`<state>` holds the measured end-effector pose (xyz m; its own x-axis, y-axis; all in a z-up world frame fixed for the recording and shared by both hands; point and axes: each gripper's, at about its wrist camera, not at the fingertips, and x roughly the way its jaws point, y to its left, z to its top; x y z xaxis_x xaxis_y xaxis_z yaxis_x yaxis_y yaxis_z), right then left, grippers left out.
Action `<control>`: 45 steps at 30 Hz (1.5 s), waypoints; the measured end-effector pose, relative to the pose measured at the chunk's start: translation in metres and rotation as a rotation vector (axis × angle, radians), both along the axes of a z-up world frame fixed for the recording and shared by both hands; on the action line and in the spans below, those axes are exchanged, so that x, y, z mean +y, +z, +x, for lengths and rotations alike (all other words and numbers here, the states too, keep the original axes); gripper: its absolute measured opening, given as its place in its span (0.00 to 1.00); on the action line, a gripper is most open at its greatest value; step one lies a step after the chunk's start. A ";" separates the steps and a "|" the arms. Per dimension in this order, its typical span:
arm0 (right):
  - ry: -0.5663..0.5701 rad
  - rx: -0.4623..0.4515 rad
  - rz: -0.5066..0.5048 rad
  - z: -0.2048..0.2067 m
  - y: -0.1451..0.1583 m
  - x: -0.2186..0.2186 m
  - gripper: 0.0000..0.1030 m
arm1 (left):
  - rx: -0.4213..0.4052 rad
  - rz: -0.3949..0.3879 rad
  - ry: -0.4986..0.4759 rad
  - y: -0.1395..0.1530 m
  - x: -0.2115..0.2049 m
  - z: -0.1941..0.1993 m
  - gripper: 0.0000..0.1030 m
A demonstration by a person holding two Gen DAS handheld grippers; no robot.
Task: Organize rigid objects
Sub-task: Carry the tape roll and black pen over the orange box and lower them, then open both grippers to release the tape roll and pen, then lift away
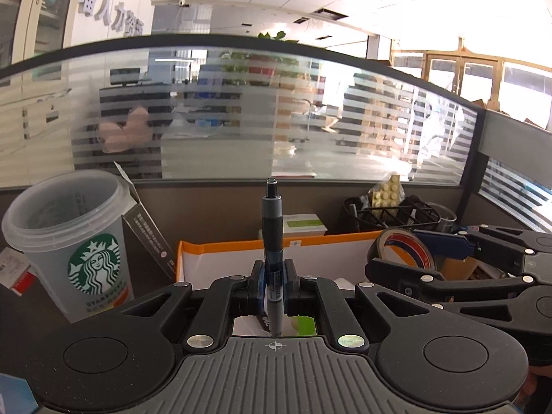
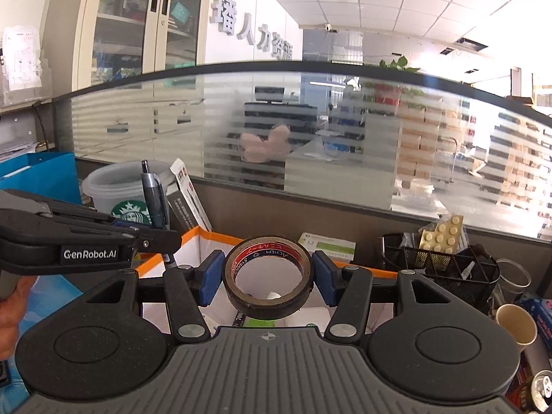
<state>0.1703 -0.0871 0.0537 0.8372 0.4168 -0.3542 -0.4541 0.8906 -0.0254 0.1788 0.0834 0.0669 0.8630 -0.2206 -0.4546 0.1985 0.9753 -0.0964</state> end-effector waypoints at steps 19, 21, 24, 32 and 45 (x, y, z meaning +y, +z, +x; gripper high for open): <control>0.028 0.150 -0.132 0.037 -0.041 0.008 0.51 | 0.160 0.038 -0.068 -0.035 0.003 0.031 0.08; 0.029 0.161 -0.145 0.041 -0.044 0.010 0.51 | 0.175 0.039 -0.069 -0.038 0.003 0.033 0.08; 0.043 0.196 -0.173 0.047 -0.051 0.015 0.51 | 0.208 0.044 -0.076 -0.046 0.000 0.038 0.08; 0.060 0.237 -0.275 0.061 -0.061 0.028 0.51 | 0.252 0.066 -0.084 -0.058 -0.007 0.044 0.08; 0.057 0.275 -0.337 0.072 -0.067 0.039 0.51 | 0.277 0.104 -0.090 -0.070 -0.019 0.052 0.08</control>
<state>0.2423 -0.0486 -0.0137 0.6719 0.2829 -0.6845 -0.5330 0.8264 -0.1816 0.2308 0.0648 -0.0030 0.6819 -0.2299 -0.6943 0.2643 0.9626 -0.0591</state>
